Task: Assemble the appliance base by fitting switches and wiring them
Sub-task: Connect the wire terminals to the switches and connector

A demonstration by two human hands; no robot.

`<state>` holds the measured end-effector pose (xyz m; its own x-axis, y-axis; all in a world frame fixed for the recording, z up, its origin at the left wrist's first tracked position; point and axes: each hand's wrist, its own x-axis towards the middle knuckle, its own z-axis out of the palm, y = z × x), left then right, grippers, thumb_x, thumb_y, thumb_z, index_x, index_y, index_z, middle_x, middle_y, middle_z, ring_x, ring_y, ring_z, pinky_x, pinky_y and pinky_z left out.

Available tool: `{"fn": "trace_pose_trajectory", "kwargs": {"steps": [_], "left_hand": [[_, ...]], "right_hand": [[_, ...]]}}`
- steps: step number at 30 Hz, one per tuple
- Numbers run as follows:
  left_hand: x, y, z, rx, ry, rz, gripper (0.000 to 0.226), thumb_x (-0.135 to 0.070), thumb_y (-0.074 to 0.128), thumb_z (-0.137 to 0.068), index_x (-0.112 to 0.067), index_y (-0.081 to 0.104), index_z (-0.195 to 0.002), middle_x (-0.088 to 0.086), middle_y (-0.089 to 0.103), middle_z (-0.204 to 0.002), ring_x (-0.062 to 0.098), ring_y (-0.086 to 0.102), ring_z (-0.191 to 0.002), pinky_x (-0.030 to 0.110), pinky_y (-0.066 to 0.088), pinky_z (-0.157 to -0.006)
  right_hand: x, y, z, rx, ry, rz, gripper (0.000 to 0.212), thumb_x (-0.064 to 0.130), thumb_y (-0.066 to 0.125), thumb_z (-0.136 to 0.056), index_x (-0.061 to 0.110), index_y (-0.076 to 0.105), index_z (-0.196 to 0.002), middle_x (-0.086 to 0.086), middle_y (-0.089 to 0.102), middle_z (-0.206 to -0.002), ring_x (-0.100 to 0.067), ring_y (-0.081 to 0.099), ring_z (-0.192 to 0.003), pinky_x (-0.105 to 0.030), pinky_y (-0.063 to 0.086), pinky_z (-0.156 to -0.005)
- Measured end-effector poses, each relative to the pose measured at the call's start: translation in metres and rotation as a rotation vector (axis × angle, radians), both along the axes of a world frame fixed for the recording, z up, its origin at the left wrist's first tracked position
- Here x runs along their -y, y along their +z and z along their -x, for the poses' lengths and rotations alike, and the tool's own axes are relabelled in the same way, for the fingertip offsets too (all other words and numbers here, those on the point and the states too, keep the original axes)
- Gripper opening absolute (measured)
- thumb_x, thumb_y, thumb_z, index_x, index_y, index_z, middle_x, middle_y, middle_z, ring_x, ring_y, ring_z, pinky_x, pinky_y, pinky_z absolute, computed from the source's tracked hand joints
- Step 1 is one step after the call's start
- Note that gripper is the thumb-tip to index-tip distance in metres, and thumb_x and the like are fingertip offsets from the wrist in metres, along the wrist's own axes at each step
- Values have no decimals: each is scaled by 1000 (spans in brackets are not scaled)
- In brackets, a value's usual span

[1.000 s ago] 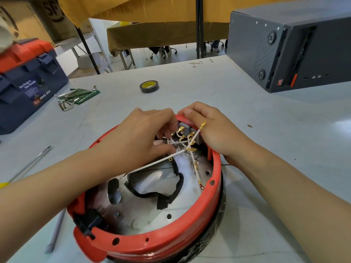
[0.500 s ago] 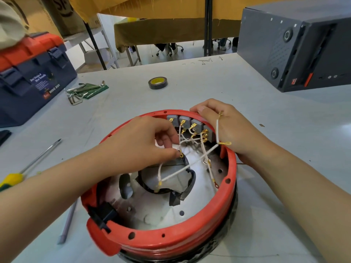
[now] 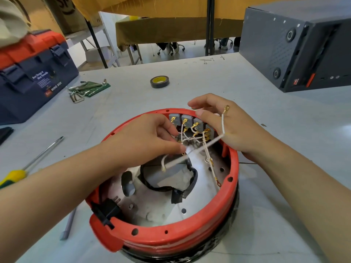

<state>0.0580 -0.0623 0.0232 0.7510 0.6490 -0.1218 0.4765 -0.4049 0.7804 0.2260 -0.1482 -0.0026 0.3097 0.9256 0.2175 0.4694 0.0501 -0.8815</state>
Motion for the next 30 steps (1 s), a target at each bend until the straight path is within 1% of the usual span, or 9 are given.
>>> {"fn": "trace_pose_trajectory", "kwargs": {"steps": [4, 8, 10, 12, 16, 18, 22, 26, 30], "left_hand": [[1, -5, -3, 59, 58, 37, 23, -24, 77, -71, -12, 63, -86, 2, 71, -66, 9, 63, -59, 29, 49, -66], [1, -9, -5, 100, 84, 12, 22, -13, 79, -71, -13, 60, -82, -2, 67, -60, 5, 61, -55, 18, 48, -60], [1, -10, -6, 106, 91, -1, 24, -10, 80, -70, -14, 59, -82, -2, 67, -60, 7, 61, -56, 26, 51, -65], [3, -9, -5, 115, 107, -10, 29, -9, 80, -69, -15, 57, -85, 1, 69, -65, 12, 63, -61, 39, 53, -75], [6, -6, -3, 124, 87, -88, 42, -12, 82, -67, -17, 47, -90, 2, 72, -69, 19, 68, -66, 47, 55, -80], [8, -6, -3, 131, 71, -114, 42, -11, 82, -68, -17, 46, -89, 1, 72, -68, 16, 67, -62, 47, 55, -78], [9, -7, -3, 138, 58, -155, 41, -10, 81, -69, -18, 45, -86, -1, 70, -66, 9, 61, -55, 43, 54, -71], [13, -8, -2, 136, 20, -231, 42, -12, 81, -70, -23, 43, -84, -7, 69, -64, 0, 57, -51, 28, 49, -60], [16, -7, 0, 118, 5, -220, 42, -16, 81, -70, -25, 43, -85, -10, 68, -62, 0, 58, -52, 27, 50, -59]], "right_hand": [[0, 11, 0, 230, 119, -13, 16, 17, 58, -92, 27, 69, -98, 5, 57, -115, -6, 52, -109, -17, 38, -93], [-5, 22, 1, 564, 205, 67, 19, 17, 59, -91, 31, 70, -97, 6, 50, -125, -6, 40, -108, -13, 29, -85], [-10, 30, 3, 631, 230, 93, 23, 13, 58, -90, 34, 68, -93, 7, 47, -127, -3, 33, -106, -1, 25, -78], [-14, 37, 5, 658, 257, 135, 24, 14, 59, -88, 38, 63, -87, 9, 46, -127, -2, 30, -106, 4, 24, -78], [-19, 40, 9, 729, 313, 206, 15, 18, 64, -81, 33, 64, -83, 8, 43, -127, -7, 30, -107, -15, 27, -79], [-21, 39, 11, 769, 299, 206, 10, 18, 67, -79, 27, 66, -82, 5, 42, -126, -13, 32, -111, -17, 26, -77], [-22, 35, 14, 772, 234, 173, 6, 18, 71, -77, 21, 69, -81, 4, 45, -124, -16, 35, -112, -20, 30, -79], [-24, 32, 17, 739, 175, 144, 16, 18, 72, -74, 27, 60, -69, 6, 50, -124, -13, 36, -104, -29, 39, -84], [-29, 26, 19, 776, 109, 118, 17, 17, 73, -74, 24, 61, -65, 6, 53, -121, -11, 31, -95, -37, 43, -84]]}}
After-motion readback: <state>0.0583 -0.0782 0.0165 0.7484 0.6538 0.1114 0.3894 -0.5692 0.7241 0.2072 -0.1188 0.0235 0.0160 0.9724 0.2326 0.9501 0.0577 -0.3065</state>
